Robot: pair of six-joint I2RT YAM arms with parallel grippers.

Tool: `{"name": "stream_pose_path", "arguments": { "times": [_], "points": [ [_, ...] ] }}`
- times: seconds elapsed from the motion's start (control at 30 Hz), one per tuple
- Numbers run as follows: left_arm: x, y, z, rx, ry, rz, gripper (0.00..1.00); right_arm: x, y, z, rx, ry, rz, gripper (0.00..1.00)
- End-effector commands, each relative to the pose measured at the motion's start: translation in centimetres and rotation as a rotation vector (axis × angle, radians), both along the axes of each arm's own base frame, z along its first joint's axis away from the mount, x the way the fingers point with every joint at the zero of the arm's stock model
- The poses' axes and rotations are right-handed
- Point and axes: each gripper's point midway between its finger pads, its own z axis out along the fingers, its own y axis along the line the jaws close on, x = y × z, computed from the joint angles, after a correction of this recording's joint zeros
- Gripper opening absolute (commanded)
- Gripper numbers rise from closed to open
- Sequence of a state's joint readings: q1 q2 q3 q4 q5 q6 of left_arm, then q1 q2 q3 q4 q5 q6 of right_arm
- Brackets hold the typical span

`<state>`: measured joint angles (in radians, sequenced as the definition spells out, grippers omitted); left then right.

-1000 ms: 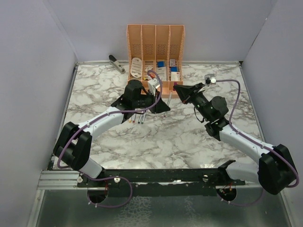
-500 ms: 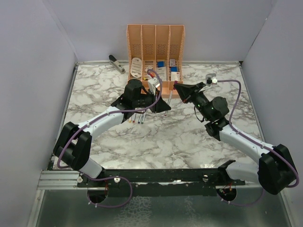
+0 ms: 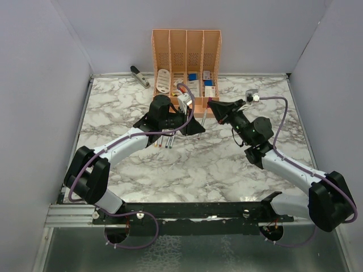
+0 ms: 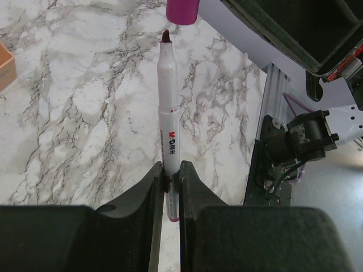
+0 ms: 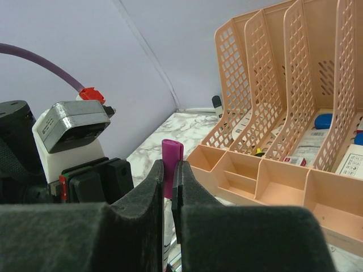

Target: Insert the pens into the pen caps

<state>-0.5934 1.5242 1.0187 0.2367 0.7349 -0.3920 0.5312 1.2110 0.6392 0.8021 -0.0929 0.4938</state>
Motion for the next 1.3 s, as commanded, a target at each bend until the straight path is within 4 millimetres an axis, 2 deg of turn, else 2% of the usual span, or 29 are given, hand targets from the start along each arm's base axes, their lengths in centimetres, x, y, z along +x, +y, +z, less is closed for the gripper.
{"name": "stream_pose_path", "arguments": {
  "times": [0.0,0.53,1.27],
  "points": [
    [-0.5,-0.5,2.1,-0.047,-0.047,-0.040,0.00,0.1,-0.3,0.0,-0.003,-0.026,-0.030,0.01],
    [-0.5,-0.6,2.1,-0.052,-0.045,-0.039,0.00,0.2,0.1,-0.6,-0.018,-0.019,-0.026,0.01],
    [1.0,-0.7,2.5,-0.073,-0.039,0.040,0.00,-1.8,0.7,-1.8,-0.042,0.040,0.037,0.01]
  ]
}}
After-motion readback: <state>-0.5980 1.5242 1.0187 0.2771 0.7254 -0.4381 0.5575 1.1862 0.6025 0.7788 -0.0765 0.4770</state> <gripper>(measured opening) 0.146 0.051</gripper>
